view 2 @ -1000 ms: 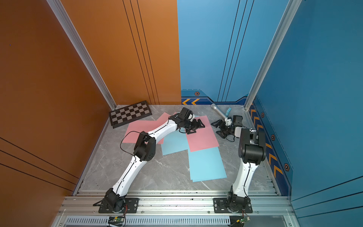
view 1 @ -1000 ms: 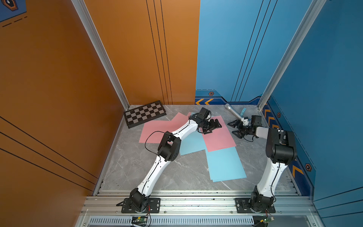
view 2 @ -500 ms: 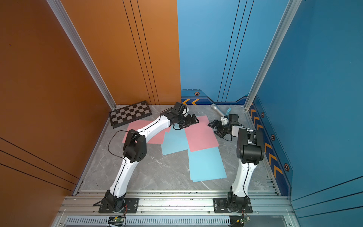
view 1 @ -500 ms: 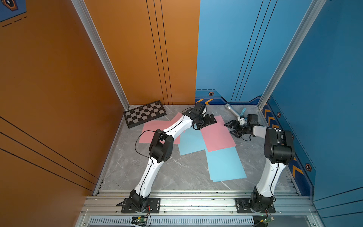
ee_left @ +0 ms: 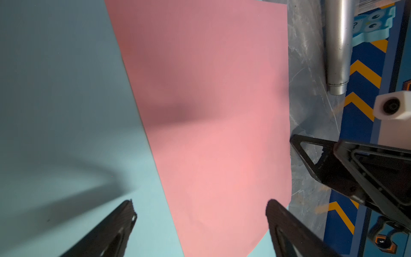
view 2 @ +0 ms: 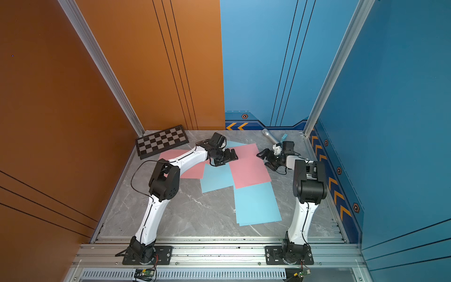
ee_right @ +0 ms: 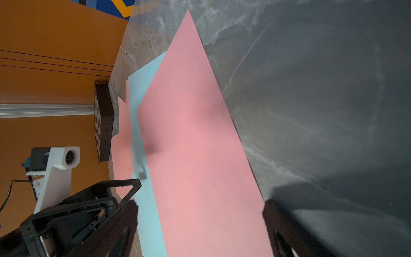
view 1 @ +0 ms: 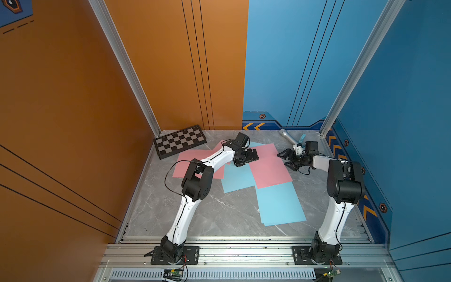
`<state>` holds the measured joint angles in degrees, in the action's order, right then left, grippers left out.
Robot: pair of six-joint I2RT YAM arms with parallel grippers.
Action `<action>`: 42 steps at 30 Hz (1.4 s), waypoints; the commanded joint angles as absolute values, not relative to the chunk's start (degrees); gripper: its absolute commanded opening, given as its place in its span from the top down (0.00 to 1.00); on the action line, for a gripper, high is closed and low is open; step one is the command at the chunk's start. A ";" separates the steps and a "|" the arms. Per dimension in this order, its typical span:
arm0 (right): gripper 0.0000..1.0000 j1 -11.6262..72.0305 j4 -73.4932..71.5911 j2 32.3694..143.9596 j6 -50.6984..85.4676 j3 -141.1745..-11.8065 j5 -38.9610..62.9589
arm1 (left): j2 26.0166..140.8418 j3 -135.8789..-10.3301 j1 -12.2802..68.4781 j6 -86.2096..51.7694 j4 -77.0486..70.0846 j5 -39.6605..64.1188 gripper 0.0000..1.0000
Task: Sort the scattered colored papers by color
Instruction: Pick up the colored paper.
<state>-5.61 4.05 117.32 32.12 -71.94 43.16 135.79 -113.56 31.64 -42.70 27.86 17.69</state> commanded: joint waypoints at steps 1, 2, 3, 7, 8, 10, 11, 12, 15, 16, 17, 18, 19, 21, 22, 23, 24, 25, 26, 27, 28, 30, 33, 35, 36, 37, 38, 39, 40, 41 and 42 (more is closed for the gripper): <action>0.09 -4.27 11.12 119.79 31.99 -70.18 38.75 | 137.91 -114.69 32.06 -43.49 28.50 17.11 0.05; 0.09 -4.06 10.99 119.79 32.16 -70.12 38.84 | 138.52 -115.10 32.14 -43.66 28.54 17.39 0.05; 0.09 -3.81 10.74 119.89 32.21 -70.02 39.03 | 139.08 -115.42 32.26 -43.89 28.51 17.67 0.05; 0.09 -3.16 8.97 120.45 33.70 -69.33 40.57 | 140.74 -116.48 32.59 -44.58 28.49 18.51 0.05; 0.09 -3.08 8.03 120.51 34.45 -68.95 41.04 | 141.12 -116.66 32.44 -44.71 28.48 18.84 0.05; 0.10 -3.08 6.30 120.65 35.70 -68.07 42.26 | 141.66 -116.89 32.52 -44.99 28.48 19.25 0.05; 0.10 -2.99 5.40 120.73 36.29 -67.70 42.96 | 141.84 -116.82 32.45 -45.05 28.48 19.42 0.05; 0.10 -2.91 4.14 120.77 36.95 -67.18 43.86 | 141.99 -116.90 32.60 -45.04 28.48 19.55 0.05; 0.10 -2.43 1.57 121.11 38.66 -66.20 45.77 | 142.38 -117.18 32.61 -45.17 28.51 19.92 0.05; 0.10 -2.36 0.52 121.15 39.35 -65.86 46.30 | 142.48 -117.37 32.61 -45.23 28.48 20.11 0.05; 0.09 -2.15 -0.75 121.45 40.13 -65.56 47.09 | 142.56 -117.58 32.60 -45.18 28.46 20.24 0.05; 0.10 -1.98 -1.50 121.75 40.67 -65.56 48.08 | 142.65 -117.84 32.59 -45.18 28.48 20.45 0.05; 0.10 -1.70 -2.33 122.00 41.31 -65.53 48.69 | 142.73 -118.03 32.59 -45.18 28.48 20.56 0.05; 0.09 -1.11 -4.01 122.07 42.08 -65.22 49.56 | 142.73 -118.30 32.52 -45.00 28.50 20.70 0.05; 0.09 -0.93 -4.04 121.96 42.03 -65.30 49.66 | 142.65 -118.33 32.51 -45.00 28.48 20.78 0.05; 0.09 -0.60 -4.33 121.79 41.92 -65.46 49.89 | 142.56 -118.30 32.56 -45.00 28.48 20.91 0.05; 0.09 -0.40 -4.51 121.73 41.82 -65.50 50.08 | 142.49 -118.30 32.44 -44.96 28.48 20.91 0.05; 0.09 -0.20 -4.08 121.74 41.49 -65.84 50.18 | 142.47 -118.32 32.42 -44.83 28.52 20.87 0.05; 0.09 -0.05 -4.15 121.65 41.48 -65.92 50.34 | 142.47 -118.41 32.39 -44.91 28.52 20.99 0.05; 0.10 0.00 -4.30 121.59 41.64 -66.05 50.32 | 142.56 -118.39 32.35 -44.98 28.48 21.07 0.05; 0.12 0.15 -3.99 121.73 41.51 -66.26 50.12 | 142.64 -118.57 32.34 -45.00 28.50 21.20 0.05; 0.16 0.50 -3.89 121.81 41.43 -66.60 50.19 | 142.78 -118.97 32.34 -45.09 28.39 21.47 0.05; 0.24 1.43 -3.23 121.99 41.32 -67.28 50.44 | 143.08 -119.78 32.34 -45.26 28.39 22.02 0.05; 0.29 2.19 -2.19 121.50 40.42 -67.41 49.77 | 143.17 -120.28 32.33 -45.35 28.34 22.21 0.05; 0.35 2.43 -1.86 121.15 40.23 -67.36 49.35 | 143.26 -120.53 32.34 -45.36 28.41 22.29 0.05; 0.40 2.68 -1.62 120.87 40.05 -67.37 49.27 | 143.26 -120.70 32.26 -45.44 28.39 22.36 0.05; 0.45 2.80 -1.56 120.66 40.08 -67.35 49.13 | 143.35 -120.81 32.24 -45.44 28.42 22.48 0.05; 0.46 2.82 -1.65 120.33 40.19 -67.28 49.13 | 143.35 -120.85 32.26 -45.44 28.39 22.62 0.05; 0.48 2.81 -1.83 119.95 40.27 -67.03 49.13 | 143.35 -121.01 32.17 -45.44 28.45 22.68 0.05; 0.51 2.81 -2.09 119.51 40.46 -66.85 49.22 | 143.35 -121.20 32.08 -45.44 28.38 22.82 0.05; 0.52 2.82 -2.35 119.24 40.73 -66.67 49.30 | 143.26 -121.43 31.95 -45.44 28.41 22.97 0.05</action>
<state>2.46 -4.95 119.59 40.80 -67.68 50.28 141.36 -120.18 31.92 -45.06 26.83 21.15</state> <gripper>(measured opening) 0.491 0.950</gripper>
